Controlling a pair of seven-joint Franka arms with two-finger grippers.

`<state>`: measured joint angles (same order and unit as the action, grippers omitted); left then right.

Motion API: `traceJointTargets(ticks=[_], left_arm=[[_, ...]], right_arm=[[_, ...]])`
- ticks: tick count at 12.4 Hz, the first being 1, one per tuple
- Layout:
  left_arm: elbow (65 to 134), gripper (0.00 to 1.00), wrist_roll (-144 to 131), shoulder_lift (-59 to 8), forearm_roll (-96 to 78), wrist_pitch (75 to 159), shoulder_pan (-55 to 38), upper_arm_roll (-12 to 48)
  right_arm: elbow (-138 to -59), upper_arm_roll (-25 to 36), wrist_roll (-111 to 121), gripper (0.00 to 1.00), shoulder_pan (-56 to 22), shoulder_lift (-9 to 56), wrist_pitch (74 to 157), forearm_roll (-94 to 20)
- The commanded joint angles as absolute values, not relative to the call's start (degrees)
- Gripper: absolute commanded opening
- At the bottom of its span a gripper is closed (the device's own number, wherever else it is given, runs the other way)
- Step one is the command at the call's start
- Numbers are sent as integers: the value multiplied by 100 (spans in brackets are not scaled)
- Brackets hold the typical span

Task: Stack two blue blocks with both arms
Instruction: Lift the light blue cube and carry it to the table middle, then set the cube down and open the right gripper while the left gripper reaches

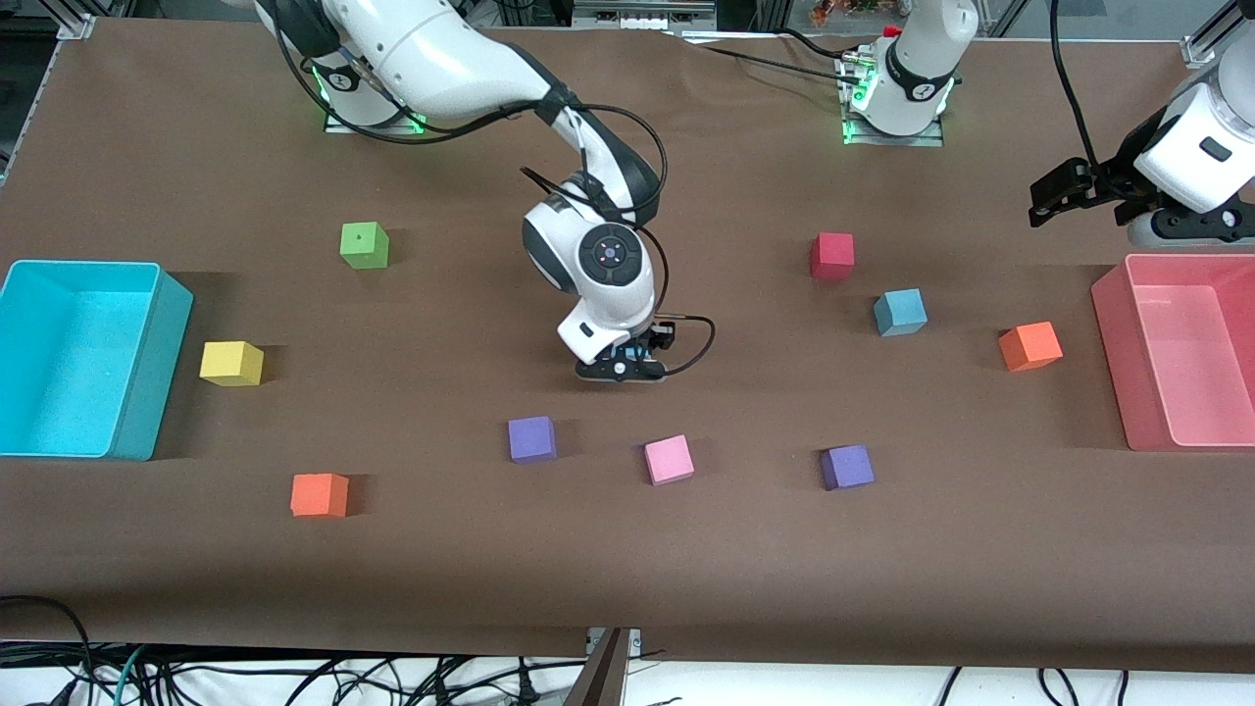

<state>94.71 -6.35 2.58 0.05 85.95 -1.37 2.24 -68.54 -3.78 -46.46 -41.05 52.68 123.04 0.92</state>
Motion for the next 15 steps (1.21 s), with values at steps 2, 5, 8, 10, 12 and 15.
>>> traceJointTargets(ticks=[2,5,8,10,12,15], left_arm=[[9334,100,-659,193,149,8552,-123,237],[9334,100,-668,193,158,8552,-141,237],[9334,100,-668,176,167,8561,-141,220],[9343,100,-677,167,167,8561,-132,220],[9378,100,-668,106,167,8543,-167,228],[9378,100,-677,-43,158,8770,-211,229]], right_arm=[[-6592,-351,-4737,37,-4131,5545,12507,211],[-6601,-352,-4799,100,-4140,5563,12480,482],[-6601,-352,-4755,100,-4105,5537,12437,492],[-6592,-352,-4694,100,-4078,5432,12323,483],[-6557,-578,-4527,100,-3808,5248,11815,483],[-6888,-958,-3844,100,-3332,4389,11498,431]])
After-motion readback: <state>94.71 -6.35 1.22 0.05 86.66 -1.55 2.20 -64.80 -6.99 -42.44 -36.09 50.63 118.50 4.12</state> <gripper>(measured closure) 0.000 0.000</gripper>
